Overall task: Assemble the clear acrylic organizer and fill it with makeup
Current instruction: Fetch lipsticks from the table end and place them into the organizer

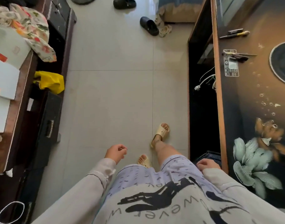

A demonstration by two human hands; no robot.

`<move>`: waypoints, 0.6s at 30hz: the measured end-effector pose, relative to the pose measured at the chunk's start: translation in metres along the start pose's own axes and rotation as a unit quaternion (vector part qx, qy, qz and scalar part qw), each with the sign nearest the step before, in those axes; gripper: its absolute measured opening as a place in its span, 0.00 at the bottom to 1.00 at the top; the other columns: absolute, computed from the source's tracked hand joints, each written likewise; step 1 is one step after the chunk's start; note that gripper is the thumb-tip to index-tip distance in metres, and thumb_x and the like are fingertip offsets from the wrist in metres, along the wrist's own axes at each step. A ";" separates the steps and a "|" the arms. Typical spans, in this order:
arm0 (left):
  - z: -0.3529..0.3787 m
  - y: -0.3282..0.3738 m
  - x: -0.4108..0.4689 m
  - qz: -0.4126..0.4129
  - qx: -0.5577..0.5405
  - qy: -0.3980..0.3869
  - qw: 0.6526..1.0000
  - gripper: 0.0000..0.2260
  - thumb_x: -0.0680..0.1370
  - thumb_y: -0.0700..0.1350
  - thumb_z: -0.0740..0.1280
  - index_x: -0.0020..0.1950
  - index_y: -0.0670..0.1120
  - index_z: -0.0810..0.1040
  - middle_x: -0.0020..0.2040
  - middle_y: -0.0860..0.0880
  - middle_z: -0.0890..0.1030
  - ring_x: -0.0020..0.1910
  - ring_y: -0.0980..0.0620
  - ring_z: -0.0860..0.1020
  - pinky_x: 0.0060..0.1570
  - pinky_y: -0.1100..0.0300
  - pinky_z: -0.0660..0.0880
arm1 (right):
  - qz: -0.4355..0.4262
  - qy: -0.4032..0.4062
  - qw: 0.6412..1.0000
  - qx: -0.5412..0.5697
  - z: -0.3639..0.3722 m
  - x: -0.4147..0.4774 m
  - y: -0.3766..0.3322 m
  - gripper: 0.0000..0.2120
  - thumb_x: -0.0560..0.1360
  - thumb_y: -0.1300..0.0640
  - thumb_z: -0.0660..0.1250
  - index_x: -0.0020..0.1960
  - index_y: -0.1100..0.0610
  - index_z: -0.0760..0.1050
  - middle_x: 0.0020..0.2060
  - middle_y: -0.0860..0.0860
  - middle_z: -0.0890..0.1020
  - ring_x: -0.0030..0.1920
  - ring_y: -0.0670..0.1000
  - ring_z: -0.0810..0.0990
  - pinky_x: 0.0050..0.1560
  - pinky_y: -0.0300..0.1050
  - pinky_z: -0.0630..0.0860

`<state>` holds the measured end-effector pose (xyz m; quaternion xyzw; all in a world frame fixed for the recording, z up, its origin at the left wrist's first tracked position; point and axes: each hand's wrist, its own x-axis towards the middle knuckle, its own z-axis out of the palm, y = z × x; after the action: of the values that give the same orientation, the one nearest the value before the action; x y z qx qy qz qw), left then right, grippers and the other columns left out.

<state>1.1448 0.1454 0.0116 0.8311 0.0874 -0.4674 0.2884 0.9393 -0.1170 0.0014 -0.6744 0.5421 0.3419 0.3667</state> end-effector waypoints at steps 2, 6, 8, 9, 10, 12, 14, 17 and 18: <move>-0.001 0.017 0.016 -0.011 0.011 -0.012 1.000 0.08 0.74 0.33 0.60 0.40 0.44 0.74 0.35 0.47 0.75 0.28 0.54 0.72 0.28 0.65 0.65 | -0.005 0.002 1.000 0.017 -0.012 0.018 -0.024 0.10 0.75 0.65 0.60 0.52 0.64 0.78 0.48 0.61 0.82 0.48 0.57 0.79 0.54 0.48 0.74; -0.003 0.047 0.046 -0.053 0.021 0.001 0.998 0.09 0.75 0.33 0.60 0.38 0.44 0.75 0.38 0.44 0.76 0.29 0.53 0.71 0.29 0.64 0.66 | -0.035 -0.003 0.999 0.036 -0.049 0.050 -0.081 0.11 0.75 0.64 0.61 0.54 0.66 0.77 0.46 0.61 0.81 0.47 0.57 0.78 0.56 0.50 0.75; -0.006 0.066 0.063 -0.069 0.024 0.001 0.997 0.08 0.75 0.33 0.60 0.39 0.42 0.76 0.41 0.43 0.77 0.30 0.51 0.71 0.33 0.63 0.67 | -0.046 0.000 0.998 0.039 -0.072 0.065 -0.111 0.11 0.75 0.64 0.61 0.55 0.64 0.78 0.46 0.61 0.81 0.46 0.56 0.78 0.52 0.47 0.75; -0.008 0.075 0.069 -0.067 0.036 -0.001 0.997 0.07 0.75 0.34 0.61 0.43 0.41 0.78 0.42 0.43 0.77 0.32 0.49 0.72 0.36 0.63 0.67 | -0.054 0.001 0.998 0.042 -0.083 0.070 -0.125 0.11 0.75 0.64 0.61 0.55 0.64 0.78 0.43 0.59 0.80 0.43 0.55 0.78 0.46 0.44 0.75; -0.010 0.087 0.076 -0.064 0.054 -0.004 0.996 0.07 0.76 0.35 0.61 0.47 0.40 0.79 0.42 0.44 0.77 0.35 0.48 0.73 0.40 0.63 0.66 | -0.063 0.000 0.997 0.045 -0.095 0.076 -0.139 0.11 0.75 0.64 0.61 0.55 0.65 0.77 0.41 0.58 0.79 0.39 0.53 0.77 0.41 0.41 0.73; -0.016 0.110 0.090 -0.059 0.074 0.003 0.995 0.08 0.76 0.37 0.61 0.49 0.40 0.80 0.42 0.45 0.78 0.39 0.49 0.73 0.43 0.64 0.66 | -0.075 -0.003 0.996 0.047 -0.117 0.085 -0.164 0.11 0.75 0.64 0.61 0.55 0.65 0.77 0.40 0.56 0.78 0.38 0.52 0.76 0.33 0.35 0.69; -0.023 0.132 0.100 -0.053 0.080 0.007 0.995 0.08 0.76 0.37 0.61 0.49 0.40 0.80 0.42 0.45 0.78 0.40 0.48 0.73 0.43 0.64 0.66 | -0.083 -0.001 0.995 0.056 -0.133 0.092 -0.184 0.11 0.76 0.64 0.61 0.56 0.65 0.76 0.41 0.56 0.78 0.41 0.52 0.76 0.32 0.33 0.68; -0.034 0.170 0.123 -0.045 0.089 0.000 0.995 0.07 0.75 0.36 0.61 0.46 0.40 0.80 0.41 0.43 0.78 0.39 0.47 0.73 0.43 0.62 0.67 | -0.081 0.004 0.994 0.075 -0.157 0.102 -0.208 0.11 0.76 0.64 0.60 0.56 0.65 0.76 0.46 0.61 0.81 0.42 0.52 0.76 0.35 0.36 0.70; -0.038 0.184 0.132 -0.043 0.093 -0.004 0.995 0.07 0.75 0.35 0.61 0.44 0.41 0.79 0.40 0.43 0.78 0.37 0.47 0.73 0.42 0.62 0.67 | -0.078 0.005 0.994 0.078 -0.163 0.106 -0.214 0.11 0.76 0.64 0.60 0.56 0.66 0.76 0.48 0.62 0.82 0.42 0.52 0.76 0.34 0.35 0.70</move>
<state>1.3208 0.0003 -0.0092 0.8481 0.0778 -0.4884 0.1898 1.1788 -0.2786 0.0182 -0.6855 0.5148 0.2653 0.4412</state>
